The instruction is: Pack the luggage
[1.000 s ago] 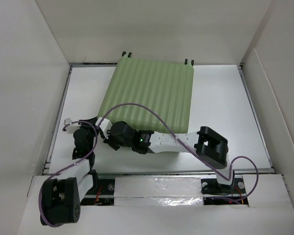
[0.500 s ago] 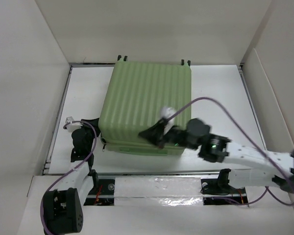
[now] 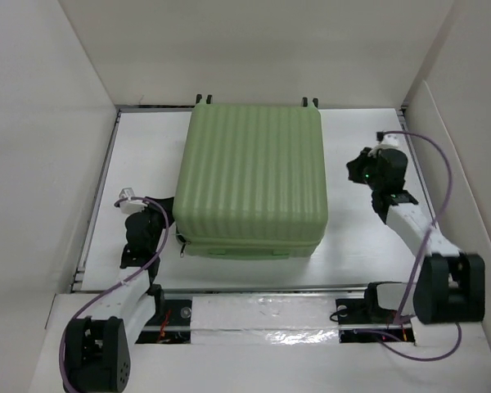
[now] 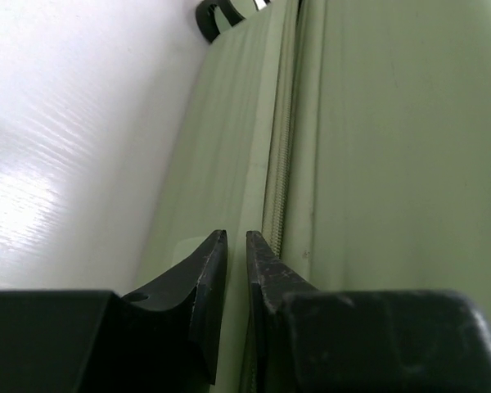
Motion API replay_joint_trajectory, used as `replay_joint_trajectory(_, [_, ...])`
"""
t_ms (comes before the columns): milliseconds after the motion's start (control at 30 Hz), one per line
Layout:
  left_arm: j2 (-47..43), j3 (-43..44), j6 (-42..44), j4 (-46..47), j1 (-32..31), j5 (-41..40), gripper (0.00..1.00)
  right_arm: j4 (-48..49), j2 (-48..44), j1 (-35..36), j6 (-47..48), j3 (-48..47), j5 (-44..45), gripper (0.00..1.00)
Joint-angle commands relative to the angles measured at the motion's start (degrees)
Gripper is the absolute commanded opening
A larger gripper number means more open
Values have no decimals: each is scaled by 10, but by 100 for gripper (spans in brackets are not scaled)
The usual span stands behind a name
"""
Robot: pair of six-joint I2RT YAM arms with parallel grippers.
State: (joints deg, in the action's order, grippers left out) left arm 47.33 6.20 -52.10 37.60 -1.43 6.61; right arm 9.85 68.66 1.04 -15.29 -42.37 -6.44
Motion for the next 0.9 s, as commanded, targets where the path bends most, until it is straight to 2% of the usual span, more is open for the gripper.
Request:
replay_joint_trajectory(0, [-5,20,34,10,-51,40,13,48,81,33,-18,-61,-135,0])
replay_joint_trajectory(67, [-7,19,55,2,-83,19,11,45,163,69,-8,-112,-143,0])
replay_joint_trajectory(100, [-14,22,69,-3,-136,1,10,27,190,77,-2,-143,-153,0])
replay_joint_trajectory(133, [-20,26,90,-33,-167,-25,10,19,247,87,6,-209,-170,0])
replay_joint_trajectory(167, [-27,31,96,-45,-196,-86,9,3,275,104,15,-247,-177,0])
replay_joint_trajectory(200, [-38,31,102,-53,-222,-104,9,-44,304,113,25,-289,-183,0])
replay_joint_trajectory(233, [-42,30,104,-57,-266,-116,9,-67,333,122,49,-373,-195,0])
replay_joint_trajectory(300, [-51,21,98,-66,-305,-144,8,-139,422,150,66,-462,-207,0])
replay_joint_trajectory(333, [-51,15,92,-59,-342,-147,8,-165,455,159,86,-560,-228,0])
replay_joint_trajectory(367, [-52,2,79,-54,-363,-159,7,-194,523,166,90,-615,-238,0])
replay_joint_trajectory(433, [-52,-10,63,-38,-409,-182,7,-291,593,189,103,-733,-267,0])
replay_joint_trajectory(467, [-51,-17,56,-33,-456,-210,7,-322,627,197,105,-858,-272,0])
replay_joint_trajectory(500, [-48,-18,48,-32,-479,-229,7,-377,689,205,105,-920,-272,0])
replay_joint_trajectory(600, [-37,-4,43,-41,-552,-310,8,-405,748,216,73,-1083,-254,12])
replay_joint_trajectory(633, [-34,2,41,-46,-560,-321,8,-384,742,216,40,-1079,-253,24])
replay_joint_trajectory(667, [-30,12,42,-48,-566,-333,9,-358,725,216,23,-1057,-255,30])
replay_joint_trajectory(700, [-26,15,47,-45,-566,-333,9,-286,700,216,10,-975,-254,35])
replay_joint_trajectory(733, [-25,20,57,-40,-566,-333,10,-245,637,216,-7,-925,-247,48])
replay_joint_trajectory(800, [-22,32,66,-37,-566,-333,10,-152,574,210,-14,-835,-214,59])
replay_joint_trajectory(867, [-18,43,78,-31,-566,-328,10,-139,513,202,-15,-785,-203,68])
